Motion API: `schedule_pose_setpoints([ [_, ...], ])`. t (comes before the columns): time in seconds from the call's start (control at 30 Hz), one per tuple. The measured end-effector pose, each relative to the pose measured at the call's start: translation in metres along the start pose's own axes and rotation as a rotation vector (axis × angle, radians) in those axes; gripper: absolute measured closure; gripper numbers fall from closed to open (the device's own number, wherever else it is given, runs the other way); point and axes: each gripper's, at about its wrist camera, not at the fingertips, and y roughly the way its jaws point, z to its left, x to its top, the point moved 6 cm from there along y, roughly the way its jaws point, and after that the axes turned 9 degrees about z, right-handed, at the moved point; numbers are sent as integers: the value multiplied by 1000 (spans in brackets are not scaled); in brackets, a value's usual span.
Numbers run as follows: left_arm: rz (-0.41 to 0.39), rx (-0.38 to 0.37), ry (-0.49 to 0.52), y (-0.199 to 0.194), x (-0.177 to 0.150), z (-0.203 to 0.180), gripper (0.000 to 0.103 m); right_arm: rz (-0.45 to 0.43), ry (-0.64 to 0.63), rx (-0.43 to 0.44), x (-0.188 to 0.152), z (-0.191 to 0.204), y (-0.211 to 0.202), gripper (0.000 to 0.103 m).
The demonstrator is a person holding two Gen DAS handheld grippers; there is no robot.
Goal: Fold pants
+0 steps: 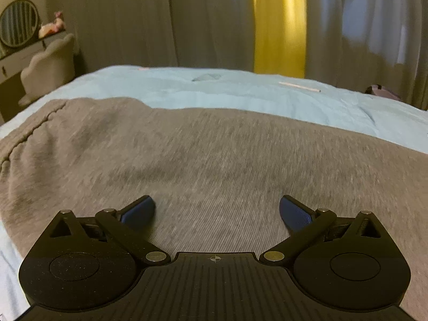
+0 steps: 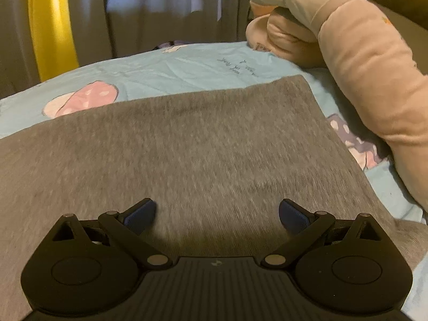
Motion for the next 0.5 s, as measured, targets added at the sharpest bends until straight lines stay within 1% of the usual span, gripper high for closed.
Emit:
schedule_pose_setpoints([
  [0.03, 6, -1, -4, -3, -1, 2, 0, 2, 0, 14, -4, -2, -4, 4],
  [0.13, 3, 32, -44, -17, 0, 11, 0, 10, 27, 77, -17, -15, -18, 4],
  [0.17, -3, 29, -66, -22, 1, 15, 0, 8, 49, 104, -22, -21, -25, 4],
  [0.23, -37, -12, -122, -36, 2, 23, 0, -10, 126, 166, -33, -37, -39, 4],
  [0.3, -67, -38, -179, -49, 1, 30, 0, -50, 284, 262, -48, -65, -56, 4],
  [0.33, -64, -44, -210, -53, -1, 34, 0, -71, 369, 318, -55, -78, -62, 4],
  [0.4, -41, -68, -272, -61, -5, 39, 0, -107, 590, 472, -72, -111, -71, 4],
  [0.43, -18, -86, -304, -64, -7, 42, 0, -114, 685, 526, -79, -126, -72, 4],
  [0.5, 33, -139, -368, -69, -14, 45, 0, -138, 838, 602, -87, -152, -75, 4],
])
